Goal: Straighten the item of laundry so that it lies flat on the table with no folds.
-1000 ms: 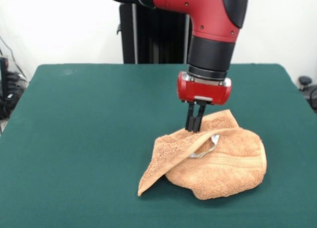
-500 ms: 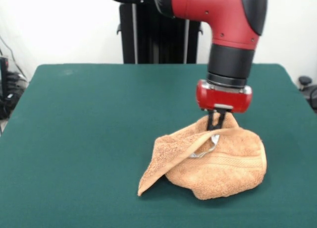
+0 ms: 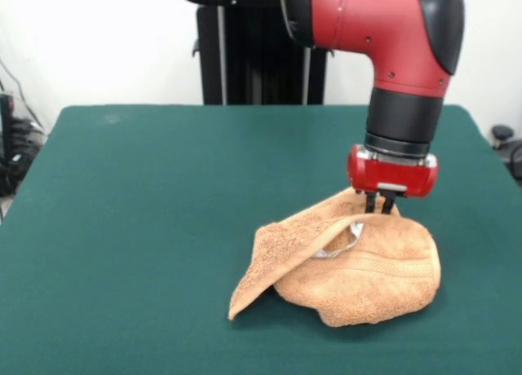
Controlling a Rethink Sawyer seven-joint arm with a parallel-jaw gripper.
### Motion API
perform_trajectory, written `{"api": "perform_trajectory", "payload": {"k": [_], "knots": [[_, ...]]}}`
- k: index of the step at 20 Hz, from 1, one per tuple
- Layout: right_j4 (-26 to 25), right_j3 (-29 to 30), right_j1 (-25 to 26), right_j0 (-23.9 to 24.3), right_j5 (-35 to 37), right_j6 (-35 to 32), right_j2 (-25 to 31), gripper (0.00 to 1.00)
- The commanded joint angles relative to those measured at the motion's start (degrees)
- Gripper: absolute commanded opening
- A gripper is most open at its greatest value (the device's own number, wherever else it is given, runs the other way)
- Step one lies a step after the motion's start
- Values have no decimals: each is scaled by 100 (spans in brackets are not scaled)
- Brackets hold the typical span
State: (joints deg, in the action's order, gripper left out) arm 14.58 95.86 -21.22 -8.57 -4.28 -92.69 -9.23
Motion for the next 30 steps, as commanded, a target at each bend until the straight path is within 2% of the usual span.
{"api": "perform_trajectory", "payload": {"k": [1,7,15,20,27,30], "knots": [[265,-192,329,78,-89,-1320,579,0],[413,-360,512,5,-199,-1411,598,0],[1005,-486,873,-387,-139,-1574,475,0],[1242,-434,1083,-444,-279,-1637,575,0],[1523,196,841,-622,-315,-1955,695,0],[1819,548,700,-835,-330,-2219,713,0]]}}
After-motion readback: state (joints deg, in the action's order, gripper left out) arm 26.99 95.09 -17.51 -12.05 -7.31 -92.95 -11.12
